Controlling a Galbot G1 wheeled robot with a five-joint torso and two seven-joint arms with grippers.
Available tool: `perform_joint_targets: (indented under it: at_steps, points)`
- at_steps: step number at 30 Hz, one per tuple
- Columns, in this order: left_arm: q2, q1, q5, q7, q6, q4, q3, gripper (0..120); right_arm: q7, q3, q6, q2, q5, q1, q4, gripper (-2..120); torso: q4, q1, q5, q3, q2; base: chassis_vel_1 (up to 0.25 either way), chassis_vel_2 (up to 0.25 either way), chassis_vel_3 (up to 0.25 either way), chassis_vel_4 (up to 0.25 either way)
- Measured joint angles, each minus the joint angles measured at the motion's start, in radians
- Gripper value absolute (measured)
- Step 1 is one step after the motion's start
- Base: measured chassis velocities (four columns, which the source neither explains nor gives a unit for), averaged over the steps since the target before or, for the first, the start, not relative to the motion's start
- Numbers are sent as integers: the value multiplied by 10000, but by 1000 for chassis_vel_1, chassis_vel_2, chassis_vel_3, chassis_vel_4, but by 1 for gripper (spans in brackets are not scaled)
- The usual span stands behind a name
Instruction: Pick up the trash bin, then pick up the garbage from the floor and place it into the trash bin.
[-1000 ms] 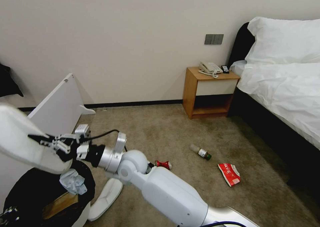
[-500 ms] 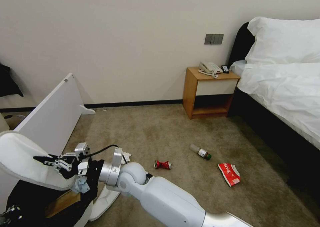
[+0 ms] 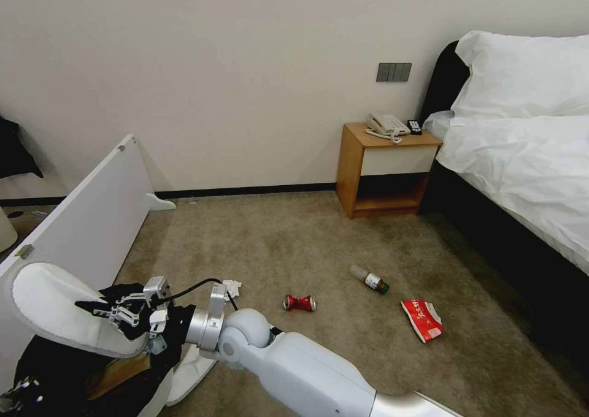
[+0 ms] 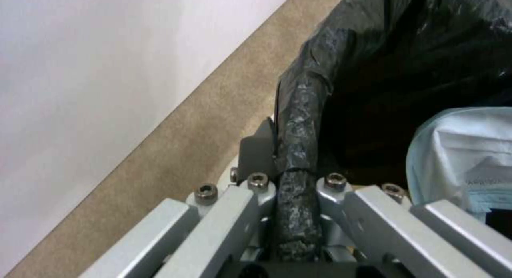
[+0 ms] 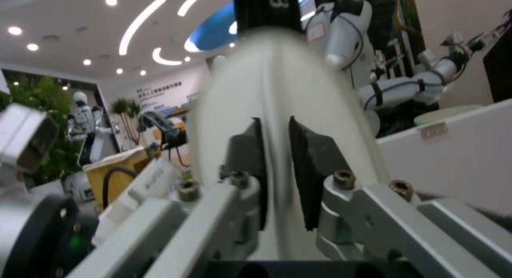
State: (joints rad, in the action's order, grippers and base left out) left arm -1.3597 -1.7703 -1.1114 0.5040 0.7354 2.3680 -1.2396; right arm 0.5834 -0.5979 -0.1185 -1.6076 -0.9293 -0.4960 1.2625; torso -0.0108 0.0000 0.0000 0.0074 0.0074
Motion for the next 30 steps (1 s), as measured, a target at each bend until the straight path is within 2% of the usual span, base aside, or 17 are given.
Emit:
perform_joint_targets:
  at_steps: [5, 9, 11, 12, 14, 15, 18, 21, 22, 23, 30]
  points:
    - [11, 18, 1, 11, 0, 7, 10, 3, -81, -55, -44, 0, 46, -62, 14, 42, -1, 0, 0, 0, 0, 0, 0, 0, 0]
    - [32, 15, 1, 11, 0, 4, -4, 3, -104, -44, -45, -4, 44, -41, 156, 51, -1, 0, 0, 0, 0, 0, 0, 0, 0]
    - [41, 13, 0, 11, 1, -3, -11, 3, -139, -38, -45, -5, 32, -11, 239, 62, -1, 0, 0, 0, 0, 0, 0, 0, 0]
    - [41, 13, 0, 11, 1, -3, -11, 3, -139, -38, -45, -5, 32, -11, 239, 62, -1, 0, 0, 0, 0, 0, 0, 0, 0]
    - [46, 15, -1, 12, 1, -11, -32, 3, -164, -53, -45, -4, 29, -5, 312, 73, -1, 0, 0, 0, 0, 0, 0, 0, 0]
    - [46, 15, -1, 12, 1, -11, -32, 3, -164, -53, -45, -4, 29, -5, 312, 73, -1, 0, 0, 0, 0, 0, 0, 0, 0]
    - [72, -3, -28, 9, 1, -29, -111, 3, -179, -40, -34, -4, 6, -3, 550, 88, -1, 0, 0, 0, 0, 0, 0, 0, 0]
    - [80, -12, -45, 7, 0, -41, -138, 3, -186, 1, -28, -4, 0, 18, 637, 92, 0, 0, 0, 0, 0, 0, 0, 0, 0]
    - [88, -21, -71, -2, 1, -66, -188, 3, -191, 171, -17, -5, 5, 89, 843, 98, 0, 0, 0, 0, 0, 0, 0, 0, 0]
    - [96, -24, -75, -10, 0, -91, -219, 3, -191, 324, -6, -6, 27, 133, 974, 99, -1, 0, 0, 0, 0, 0, 0, 0, 0]
    - [124, -56, -160, -49, 1, -231, -469, 3, -599, 1560, 22, -10, 105, 430, 1534, 100, -1, 0, 0, 0, 0, 0, 0, 0, 0]
